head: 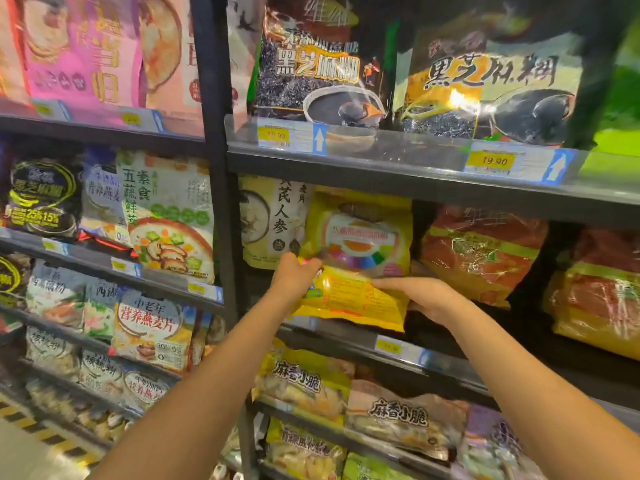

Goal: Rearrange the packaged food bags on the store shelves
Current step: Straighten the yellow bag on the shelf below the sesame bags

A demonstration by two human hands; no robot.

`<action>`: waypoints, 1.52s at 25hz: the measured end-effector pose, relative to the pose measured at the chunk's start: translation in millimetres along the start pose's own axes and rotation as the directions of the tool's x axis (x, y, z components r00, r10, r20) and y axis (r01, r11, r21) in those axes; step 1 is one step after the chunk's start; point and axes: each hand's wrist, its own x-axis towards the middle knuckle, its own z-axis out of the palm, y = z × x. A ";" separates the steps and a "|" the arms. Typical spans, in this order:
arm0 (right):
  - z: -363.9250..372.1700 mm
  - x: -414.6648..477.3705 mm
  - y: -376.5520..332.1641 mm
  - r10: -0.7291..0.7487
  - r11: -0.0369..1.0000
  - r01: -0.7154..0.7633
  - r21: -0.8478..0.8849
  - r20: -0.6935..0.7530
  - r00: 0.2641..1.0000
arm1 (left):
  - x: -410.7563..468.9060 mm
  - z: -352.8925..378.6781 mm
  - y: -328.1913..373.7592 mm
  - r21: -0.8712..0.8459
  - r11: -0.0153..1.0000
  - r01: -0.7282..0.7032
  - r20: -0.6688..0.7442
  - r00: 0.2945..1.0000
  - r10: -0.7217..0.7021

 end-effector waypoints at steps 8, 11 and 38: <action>12.9 88.0 28.7 -0.240 0.970 0.235 -0.060 -0.117 0.964 | 78.1 16.5 -1.0 0.366 0.931 0.007 0.136 0.989 -0.061; 4.9 101.9 46.0 -0.193 0.967 0.180 -0.178 -0.059 0.979 | 85.9 15.9 -31.3 0.490 0.870 0.051 0.239 0.952 -0.190; 15.3 177.5 50.8 -0.235 0.882 0.073 -0.465 -0.300 0.925 | 136.9 33.2 -40.4 0.425 0.902 -0.077 0.242 0.970 -0.031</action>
